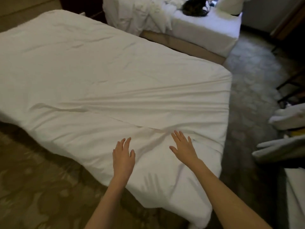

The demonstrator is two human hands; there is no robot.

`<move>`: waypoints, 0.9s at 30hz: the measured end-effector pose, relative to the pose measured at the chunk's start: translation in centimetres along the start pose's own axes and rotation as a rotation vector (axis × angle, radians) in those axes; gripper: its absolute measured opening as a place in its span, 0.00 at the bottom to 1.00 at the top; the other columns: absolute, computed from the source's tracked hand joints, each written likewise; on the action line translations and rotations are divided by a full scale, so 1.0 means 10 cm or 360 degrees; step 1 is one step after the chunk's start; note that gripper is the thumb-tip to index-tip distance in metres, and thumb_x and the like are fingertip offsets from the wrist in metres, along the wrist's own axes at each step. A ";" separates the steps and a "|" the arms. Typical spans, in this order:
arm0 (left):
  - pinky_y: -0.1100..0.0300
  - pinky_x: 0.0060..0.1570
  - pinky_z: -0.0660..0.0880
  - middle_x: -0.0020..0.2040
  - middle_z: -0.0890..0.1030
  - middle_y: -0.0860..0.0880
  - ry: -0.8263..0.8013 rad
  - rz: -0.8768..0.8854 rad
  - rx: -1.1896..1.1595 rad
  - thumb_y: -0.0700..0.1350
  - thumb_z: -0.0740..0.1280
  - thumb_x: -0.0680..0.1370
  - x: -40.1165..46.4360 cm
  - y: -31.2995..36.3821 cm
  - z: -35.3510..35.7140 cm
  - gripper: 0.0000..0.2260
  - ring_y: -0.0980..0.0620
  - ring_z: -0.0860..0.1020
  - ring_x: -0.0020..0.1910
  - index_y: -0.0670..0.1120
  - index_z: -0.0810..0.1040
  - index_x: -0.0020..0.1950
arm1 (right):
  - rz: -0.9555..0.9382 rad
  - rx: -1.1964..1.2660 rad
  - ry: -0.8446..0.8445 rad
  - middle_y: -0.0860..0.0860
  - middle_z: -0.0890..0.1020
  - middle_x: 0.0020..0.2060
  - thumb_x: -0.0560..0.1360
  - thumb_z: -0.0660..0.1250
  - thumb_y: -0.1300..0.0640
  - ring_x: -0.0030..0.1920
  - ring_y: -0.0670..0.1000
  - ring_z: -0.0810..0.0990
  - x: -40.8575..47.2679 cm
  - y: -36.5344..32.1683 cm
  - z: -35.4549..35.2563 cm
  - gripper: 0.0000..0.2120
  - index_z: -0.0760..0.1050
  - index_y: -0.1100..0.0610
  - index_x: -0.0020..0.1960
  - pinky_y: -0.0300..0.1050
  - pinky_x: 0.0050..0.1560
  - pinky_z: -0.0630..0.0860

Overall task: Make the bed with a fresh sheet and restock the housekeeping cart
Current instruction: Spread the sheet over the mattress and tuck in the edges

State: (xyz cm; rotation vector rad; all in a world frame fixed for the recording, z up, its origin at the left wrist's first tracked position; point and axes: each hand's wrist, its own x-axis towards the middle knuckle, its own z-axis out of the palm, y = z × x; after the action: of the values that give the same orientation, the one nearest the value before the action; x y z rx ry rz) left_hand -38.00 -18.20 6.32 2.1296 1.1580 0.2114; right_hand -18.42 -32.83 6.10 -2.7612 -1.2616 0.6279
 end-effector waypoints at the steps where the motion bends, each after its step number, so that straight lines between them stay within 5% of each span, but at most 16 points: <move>1: 0.53 0.73 0.55 0.75 0.63 0.45 -0.0028 0.0034 -0.0027 0.42 0.59 0.81 -0.02 0.20 0.27 0.22 0.46 0.58 0.75 0.47 0.62 0.75 | 0.0036 0.0004 0.0009 0.48 0.45 0.77 0.82 0.52 0.48 0.77 0.48 0.41 -0.05 0.33 0.03 0.28 0.45 0.53 0.78 0.52 0.74 0.40; 5: 0.56 0.69 0.59 0.72 0.66 0.43 -0.0185 0.0021 -0.0184 0.39 0.61 0.79 -0.04 0.98 1.58 0.22 0.45 0.64 0.71 0.45 0.65 0.73 | 0.0145 0.0051 -0.0062 0.49 0.47 0.77 0.82 0.52 0.46 0.77 0.49 0.43 -0.06 1.78 0.28 0.28 0.46 0.52 0.77 0.51 0.74 0.41; 9: 0.57 0.65 0.66 0.64 0.71 0.41 -0.0293 -0.0308 -0.0550 0.35 0.63 0.78 0.04 1.61 3.02 0.21 0.44 0.72 0.63 0.45 0.69 0.71 | 0.0068 0.0112 -0.0108 0.50 0.58 0.76 0.80 0.58 0.46 0.76 0.51 0.53 0.28 3.05 0.71 0.26 0.57 0.51 0.75 0.52 0.75 0.48; 13: 0.66 0.49 0.74 0.50 0.77 0.48 -0.0120 -0.0563 -0.0812 0.35 0.64 0.77 0.18 1.95 3.84 0.19 0.55 0.77 0.48 0.50 0.73 0.66 | -0.0038 0.0412 0.0070 0.50 0.71 0.67 0.75 0.68 0.51 0.69 0.51 0.66 0.66 3.61 1.04 0.23 0.70 0.53 0.68 0.48 0.70 0.61; 16: 0.72 0.44 0.74 0.49 0.80 0.50 0.0016 -0.0605 -0.0983 0.37 0.65 0.77 0.26 2.12 4.08 0.17 0.57 0.79 0.47 0.52 0.74 0.63 | -0.0047 0.0632 0.0244 0.47 0.77 0.60 0.73 0.70 0.53 0.64 0.49 0.71 0.74 3.74 1.16 0.15 0.76 0.51 0.60 0.47 0.67 0.64; 20: 0.61 0.51 0.78 0.52 0.81 0.49 -0.0036 -0.0566 -0.1086 0.39 0.66 0.78 0.38 2.37 4.27 0.14 0.53 0.80 0.51 0.48 0.76 0.62 | -0.0114 0.0791 0.0310 0.49 0.81 0.50 0.74 0.70 0.58 0.54 0.49 0.76 0.78 3.88 1.08 0.04 0.80 0.54 0.48 0.46 0.59 0.71; 27: 0.66 0.45 0.78 0.42 0.83 0.49 0.0033 -0.0357 -0.1208 0.39 0.67 0.77 0.81 3.37 3.80 0.07 0.57 0.81 0.42 0.48 0.81 0.50 | 0.0177 0.1363 0.0264 0.43 0.77 0.39 0.78 0.64 0.57 0.42 0.44 0.77 0.84 4.00 -0.13 0.04 0.73 0.51 0.44 0.38 0.44 0.75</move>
State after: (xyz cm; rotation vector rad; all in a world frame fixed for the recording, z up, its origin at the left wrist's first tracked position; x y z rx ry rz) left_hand 6.36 -42.84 -1.78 1.3288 1.0884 0.4827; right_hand 15.60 -53.25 -3.70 -2.1039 -0.5906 0.7088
